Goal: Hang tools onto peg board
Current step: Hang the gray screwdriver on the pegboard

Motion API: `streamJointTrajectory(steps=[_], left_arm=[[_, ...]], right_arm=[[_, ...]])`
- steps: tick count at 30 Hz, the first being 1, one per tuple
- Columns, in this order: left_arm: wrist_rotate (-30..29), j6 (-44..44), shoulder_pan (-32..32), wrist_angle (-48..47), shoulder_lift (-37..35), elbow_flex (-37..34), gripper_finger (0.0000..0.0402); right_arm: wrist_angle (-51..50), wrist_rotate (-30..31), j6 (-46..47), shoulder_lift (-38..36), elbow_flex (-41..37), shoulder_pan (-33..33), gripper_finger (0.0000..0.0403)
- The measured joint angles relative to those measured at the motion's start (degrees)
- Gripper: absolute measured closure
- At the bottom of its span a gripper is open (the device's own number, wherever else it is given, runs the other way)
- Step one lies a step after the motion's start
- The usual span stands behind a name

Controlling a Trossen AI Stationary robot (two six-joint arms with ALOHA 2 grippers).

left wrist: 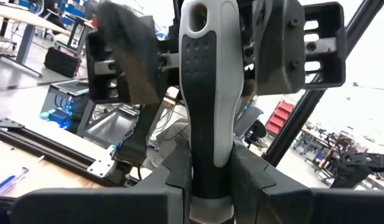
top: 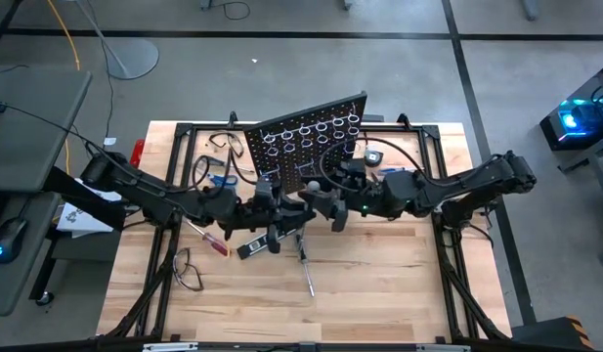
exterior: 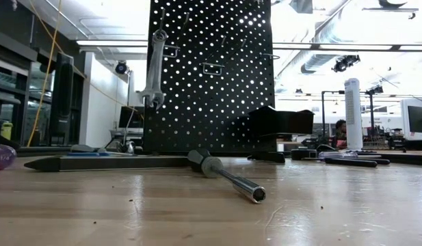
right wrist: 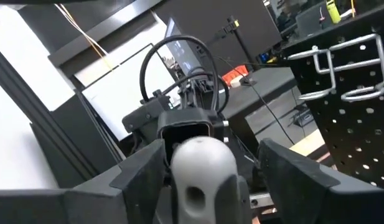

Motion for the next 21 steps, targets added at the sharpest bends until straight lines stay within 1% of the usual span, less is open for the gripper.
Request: streamJointTrajectory(steps=[3,5,8,14,15,17,19,21], left_arm=[[-0.72,0.03,0.00,0.43,0.01,0.00,0.0345],[-1.47,0.04,0.00,0.46,-0.02,0.01,0.0345],[-1.98,-0.13,0.00,1.02,0.02,0.00,0.0345],[-1.63,-1.27,0.22,1.48,0.00,0.00,0.0343],[-1.62,-1.98,0.22,1.41,-0.02,0.00,0.0333],[-1.47,-3.29,0.20,0.74,-0.13,0.04,0.0295],[-1.26,-4.49,0.16,-2.18,-1.05,0.04,0.0252],[-0.57,-5.48,-0.20,-7.22,-2.95,0.04,0.0217]], right_arm=[[-0.46,-0.01,0.51,0.07,0.00,0.04,0.0189],[-1.05,-0.28,1.61,0.04,0.00,0.04,0.0226],[-1.28,-0.96,2.39,0.04,0.00,0.04,0.0293],[-0.19,-1.46,2.64,0.02,0.02,0.02,0.0294],[-0.03,-1.87,2.68,0.03,0.02,0.02,0.0294],[-1.18,-2.46,2.88,-0.45,0.06,0.34,0.0294],[-5.14,-2.21,1.94,-1.77,0.89,0.86,0.0294],[-10.70,0.06,0.26,-4.05,2.17,1.96,0.0294]])
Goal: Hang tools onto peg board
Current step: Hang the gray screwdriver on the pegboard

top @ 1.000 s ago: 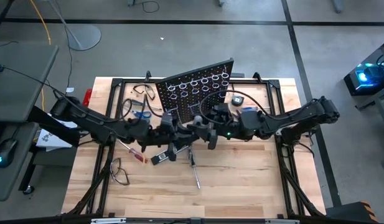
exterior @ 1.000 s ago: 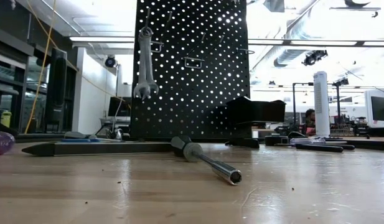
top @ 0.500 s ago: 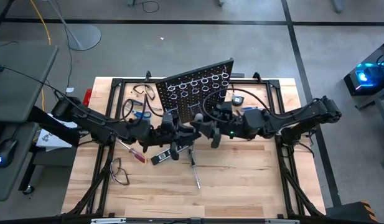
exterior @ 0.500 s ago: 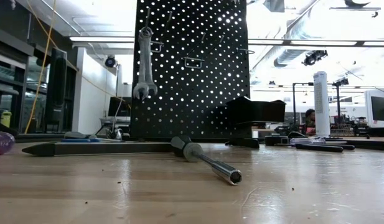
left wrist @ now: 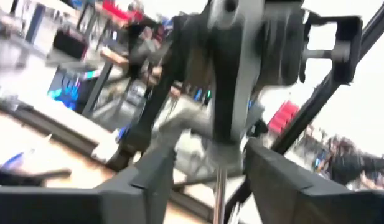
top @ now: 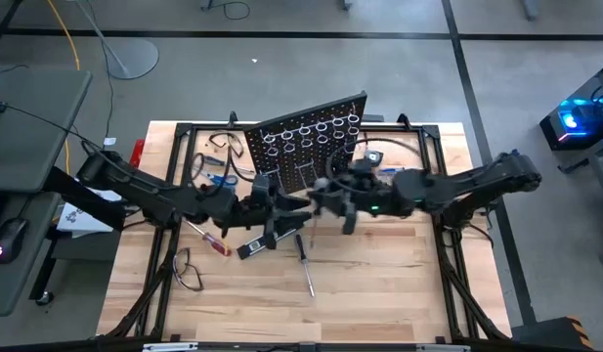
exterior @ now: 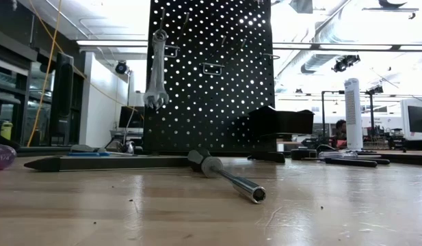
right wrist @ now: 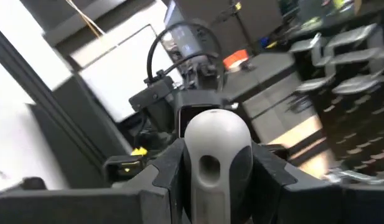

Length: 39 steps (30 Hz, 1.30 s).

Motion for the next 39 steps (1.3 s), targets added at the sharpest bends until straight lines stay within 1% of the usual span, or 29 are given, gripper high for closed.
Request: streamJointTrajectory(steps=[3,6,9,11,13,16,18,20,23,26,33,36,39], left_arm=[[1.11,-1.78,-1.00,-9.75,-3.37,0.00,0.0186],[0.45,-2.40,-2.85,-17.87,-6.60,0.00,0.0179],[-4.52,-2.11,-5.03,-21.90,-9.03,0.00,0.0180],[-8.37,-1.04,-6.32,-23.03,-9.93,0.00,0.0183],[-12.38,0.16,-7.57,-23.28,-10.55,0.00,0.0186],[-17.24,1.29,-8.96,-23.02,-11.07,0.00,0.0188],[-18.84,1.53,-9.72,-23.29,-11.15,0.00,0.0188],[-19.15,1.26,-10.20,-23.29,-11.13,-0.02,0.0188],[-19.65,0.56,-10.59,-23.27,-11.15,-0.02,0.0188],[-20.57,0.46,-11.00,-23.20,-11.15,-0.02,0.0188],[-20.79,0.02,-11.06,-22.96,-11.15,-0.02,0.0188],[-21.66,0.04,-11.06,-23.03,-11.15,-0.02,0.0188],[-22.16,0.06,-11.06,-23.12,-11.13,-0.04,0.0188]], right_arm=[[-8.69,6.60,-3.12,-4.21,2.15,1.77,0.0294],[-13.24,15.08,-8.48,-7.38,4.37,2.33,0.0294],[-11.76,21.89,-17.99,-9.19,7.39,0.77,0.0294],[-9.58,25.11,-25.12,-9.34,10.15,-1.26,0.0294],[-7.33,25.37,-31.98,-8.83,12.61,-3.53,0.0294],[-5.37,24.72,-38.68,-7.51,16.44,-6.85,0.0294],[-5.38,24.55,-41.76,-6.64,18.93,-8.85,0.0294],[-5.79,23.63,-43.59,-5.88,20.92,-10.46,0.0294],[-7.62,19.53,-43.20,-4.72,23.59,-12.65,0.0294],[-10.80,16.90,-40.80,-3.85,26.07,-14.10,0.0294],[-20.25,16.12,-35.77,-2.85,27.49,-15.95,0.0294],[-22.06,16.00,-34.16,-2.62,27.51,-16.75,0.0294],[-23.63,14.31,-33.74,-1.95,27.51,-17.41,0.0294]])
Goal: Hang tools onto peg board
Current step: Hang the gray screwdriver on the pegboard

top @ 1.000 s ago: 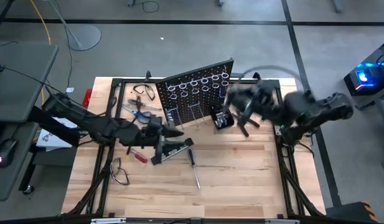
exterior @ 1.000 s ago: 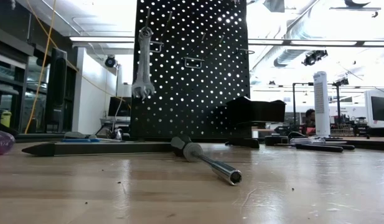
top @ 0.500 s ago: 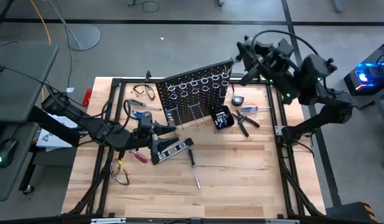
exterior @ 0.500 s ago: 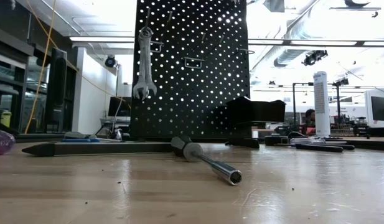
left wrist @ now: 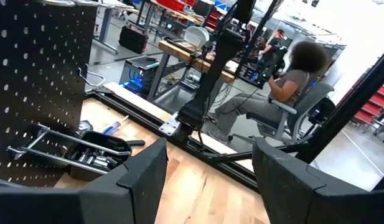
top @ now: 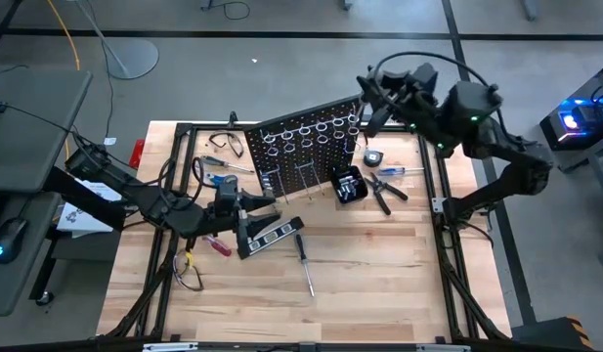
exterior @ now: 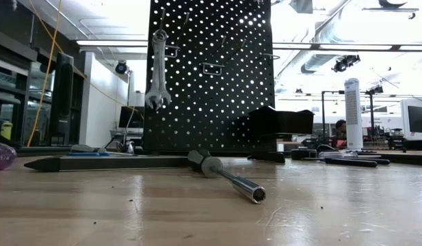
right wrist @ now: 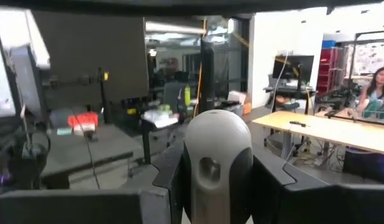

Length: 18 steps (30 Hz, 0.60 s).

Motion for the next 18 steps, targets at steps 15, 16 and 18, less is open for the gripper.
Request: streamJointTrajectory(steps=[15,16,18], left_arm=[[0.31,1.99,0.02,-0.82,-0.04,0.00,0.0188],[0.38,1.98,0.02,-1.89,-0.33,0.00,0.0188],[0.42,1.27,0.02,-4.88,-0.99,0.00,0.0188]], right_arm=[[-13.23,-3.90,19.04,0.49,-0.03,-4.53,0.0161],[-13.29,-3.88,18.74,0.43,-0.02,-4.53,0.0141],[-13.41,-3.72,17.89,-0.13,-0.03,-4.48,0.0114]])
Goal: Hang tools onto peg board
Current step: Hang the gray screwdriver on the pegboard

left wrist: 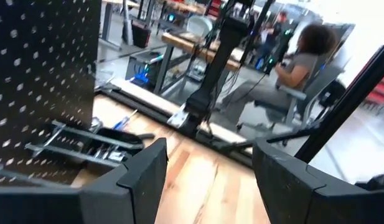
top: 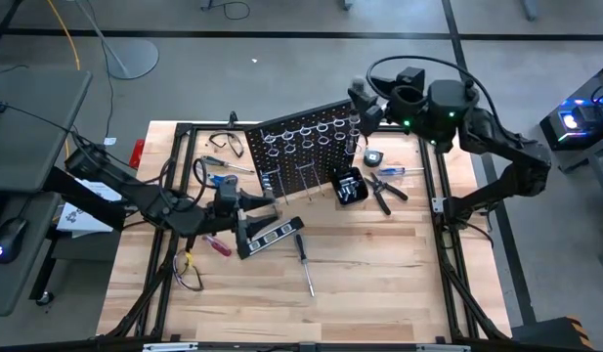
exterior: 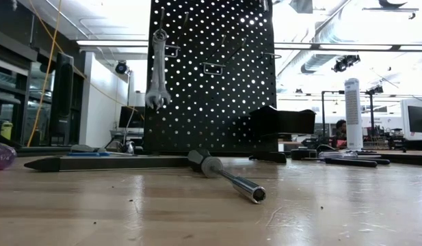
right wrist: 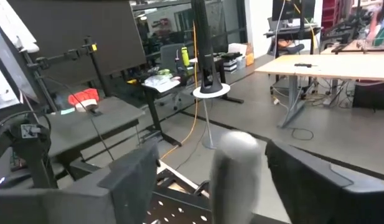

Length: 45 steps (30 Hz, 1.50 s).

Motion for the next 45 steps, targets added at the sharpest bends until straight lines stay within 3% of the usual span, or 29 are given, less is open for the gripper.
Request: streamJointTrajectory(steps=[4,7,11,14,18,21,24,29,33,39,45], left_arm=[[2.06,-5.70,-0.57,-9.85,-2.34,0.00,0.0188],[7.07,-13.39,-1.77,-20.87,-3.03,0.00,0.0188],[12.34,-23.45,-4.49,-33.41,0.71,-0.30,0.0188],[13.60,-25.65,-5.65,-28.63,6.08,-2.37,0.0188],[21.52,-22.89,-4.02,-16.88,16.76,-3.44,0.0188],[27.22,-14.53,-2.34,-16.50,25.10,-0.14,0.0188],[27.84,1.58,-1.16,-20.65,31.88,6.28,0.0188],[17.63,29.22,0.18,-26.33,41.30,15.29,0.0188],[15.04,48.62,2.17,-26.59,46.69,17.58,0.0188],[17.38,62.41,6.32,-27.17,49.49,18.34,0.0188],[28.31,69.02,11.20,-29.20,49.49,18.38,0.0188]], right_arm=[[0.12,0.02,-0.65,-1.79,0.01,0.47,0.0102],[0.05,-0.13,-1.27,-3.77,0.01,1.41,0.0100],[-0.26,-2.58,-0.90,-6.27,0.05,3.72,0.0099],[-3.02,-3.46,0.29,-7.03,0.09,6.75,0.0099],[-9.55,-3.47,2.16,-6.61,0.09,10.59,0.0099],[-14.72,-1.73,3.62,-6.17,0.07,13.07,0.0098],[-17.72,-0.02,4.31,-5.85,0.07,14.64,0.0098],[-18.03,1.42,4.52,-5.71,0.07,16.04,0.0098],[-18.09,1.55,5.75,-5.71,0.07,15.99,0.0098],[-18.27,1.19,6.90,-5.74,0.07,15.99,0.0098],[-18.44,0.61,8.65,-5.74,0.07,15.99,0.0098]])
